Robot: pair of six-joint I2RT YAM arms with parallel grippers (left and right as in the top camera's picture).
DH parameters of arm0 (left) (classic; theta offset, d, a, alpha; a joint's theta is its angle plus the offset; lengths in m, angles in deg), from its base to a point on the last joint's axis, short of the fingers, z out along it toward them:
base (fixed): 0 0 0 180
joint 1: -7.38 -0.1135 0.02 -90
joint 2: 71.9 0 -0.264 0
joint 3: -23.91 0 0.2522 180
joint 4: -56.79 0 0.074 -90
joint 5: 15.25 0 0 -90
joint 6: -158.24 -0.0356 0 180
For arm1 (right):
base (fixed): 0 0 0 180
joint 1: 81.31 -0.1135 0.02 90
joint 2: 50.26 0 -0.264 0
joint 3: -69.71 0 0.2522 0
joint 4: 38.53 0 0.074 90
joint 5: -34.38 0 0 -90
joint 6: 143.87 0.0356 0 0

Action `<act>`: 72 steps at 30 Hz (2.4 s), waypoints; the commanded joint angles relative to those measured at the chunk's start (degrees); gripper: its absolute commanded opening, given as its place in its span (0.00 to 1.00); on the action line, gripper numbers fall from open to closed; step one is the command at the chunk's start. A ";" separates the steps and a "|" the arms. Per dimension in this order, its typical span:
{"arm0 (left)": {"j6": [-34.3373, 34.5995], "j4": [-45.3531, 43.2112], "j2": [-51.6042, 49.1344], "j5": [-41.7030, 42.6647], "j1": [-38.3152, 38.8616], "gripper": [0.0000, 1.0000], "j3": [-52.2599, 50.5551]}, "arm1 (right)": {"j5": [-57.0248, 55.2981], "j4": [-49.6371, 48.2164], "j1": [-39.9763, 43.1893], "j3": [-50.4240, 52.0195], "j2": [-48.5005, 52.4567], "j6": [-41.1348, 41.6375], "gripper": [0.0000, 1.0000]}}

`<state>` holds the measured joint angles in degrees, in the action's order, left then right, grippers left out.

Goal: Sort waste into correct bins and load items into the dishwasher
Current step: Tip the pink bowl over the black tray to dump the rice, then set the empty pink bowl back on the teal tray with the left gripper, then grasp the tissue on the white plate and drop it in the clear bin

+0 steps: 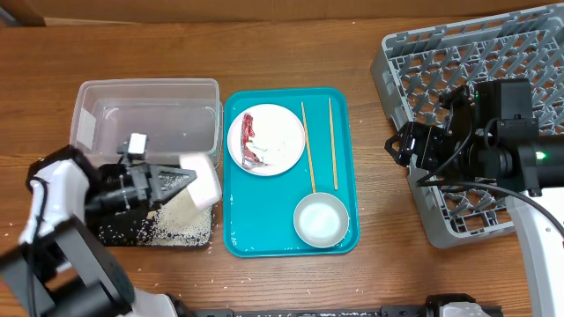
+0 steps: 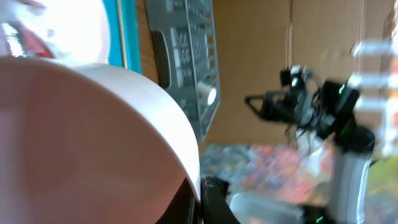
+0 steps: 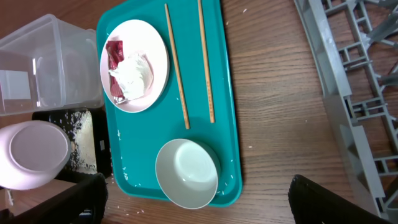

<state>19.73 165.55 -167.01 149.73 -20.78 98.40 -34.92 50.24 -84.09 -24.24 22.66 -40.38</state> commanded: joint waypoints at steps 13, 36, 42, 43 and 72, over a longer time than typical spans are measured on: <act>76.91 -34.73 15.32 -56.02 43.91 0.04 0.46 | -0.13 -0.31 -0.46 -0.39 -0.15 0.22 0.95; 81.77 -38.56 4.48 -80.30 60.52 0.95 16.90 | -0.13 -0.39 -0.46 -0.39 -0.15 0.02 0.98; 76.91 -47.12 -0.52 -81.37 56.08 0.75 16.90 | -0.11 -0.98 -0.46 -0.39 -0.17 0.07 0.98; 76.52 -48.43 -2.97 -81.37 55.89 0.75 16.90 | -0.11 -1.20 -0.46 -0.39 -0.17 0.09 0.98; 73.26 -38.97 -4.66 -76.02 47.30 0.04 30.45 | -0.11 -1.14 -0.46 -0.39 -0.17 0.22 0.98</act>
<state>93.12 123.94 -177.72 78.06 30.54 126.18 -34.92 49.38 -84.09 -24.24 22.66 -40.38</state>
